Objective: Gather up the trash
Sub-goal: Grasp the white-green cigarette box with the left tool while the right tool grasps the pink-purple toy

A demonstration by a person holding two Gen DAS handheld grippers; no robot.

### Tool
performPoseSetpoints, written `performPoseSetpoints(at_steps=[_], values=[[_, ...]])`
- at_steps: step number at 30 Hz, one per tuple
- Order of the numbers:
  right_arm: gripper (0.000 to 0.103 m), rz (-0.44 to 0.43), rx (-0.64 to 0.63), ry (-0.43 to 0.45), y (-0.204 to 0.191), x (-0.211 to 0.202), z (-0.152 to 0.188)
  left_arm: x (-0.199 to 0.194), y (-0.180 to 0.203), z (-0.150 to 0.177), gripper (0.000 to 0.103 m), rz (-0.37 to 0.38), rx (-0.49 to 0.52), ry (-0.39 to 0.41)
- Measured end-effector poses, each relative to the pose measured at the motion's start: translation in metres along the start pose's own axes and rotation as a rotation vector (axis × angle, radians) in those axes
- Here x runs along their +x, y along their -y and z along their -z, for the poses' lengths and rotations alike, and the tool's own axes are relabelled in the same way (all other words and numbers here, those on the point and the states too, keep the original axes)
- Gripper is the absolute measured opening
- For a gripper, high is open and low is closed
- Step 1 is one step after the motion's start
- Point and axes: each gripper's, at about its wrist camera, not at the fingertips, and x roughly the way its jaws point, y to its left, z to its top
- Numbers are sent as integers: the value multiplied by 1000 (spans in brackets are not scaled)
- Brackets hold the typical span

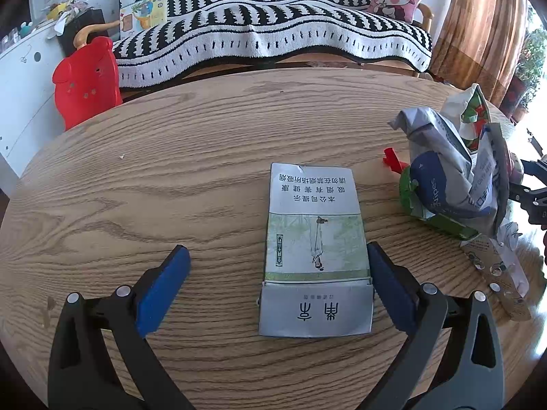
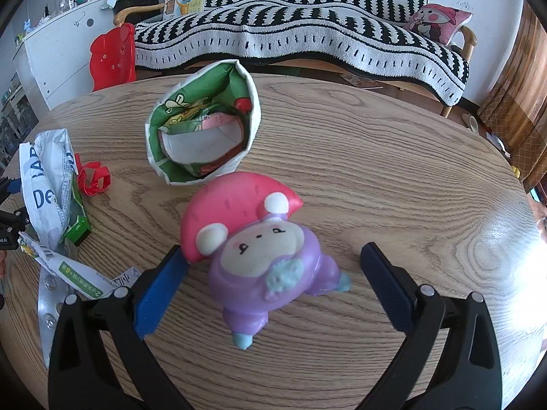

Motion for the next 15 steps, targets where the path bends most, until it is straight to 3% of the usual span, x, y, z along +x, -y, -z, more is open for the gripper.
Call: performPoseSetpoints(at_steps=[2, 3, 4, 5, 7, 10, 15], values=[[98, 7, 7, 1, 1, -2, 2, -1, 1, -1, 97, 1, -1, 1], [96, 10, 12, 2, 0, -2, 2, -2, 3, 0, 90, 4, 6, 4], [90, 6, 12, 7, -1, -3, 3, -4, 5, 0, 81, 14, 22, 16], [69, 2, 8, 31, -3, -8, 4, -8, 8, 1, 54, 21, 38, 33], [54, 3, 14, 25, -6, -12, 5, -10, 10, -1, 54, 27, 35, 31], [50, -18, 55, 34, -4, -17, 7, -13, 12, -3, 53, 77, 4, 23], [50, 8, 43, 60, -10, -34, 6, -23, 19, -4, 54, 81, 5, 41]])
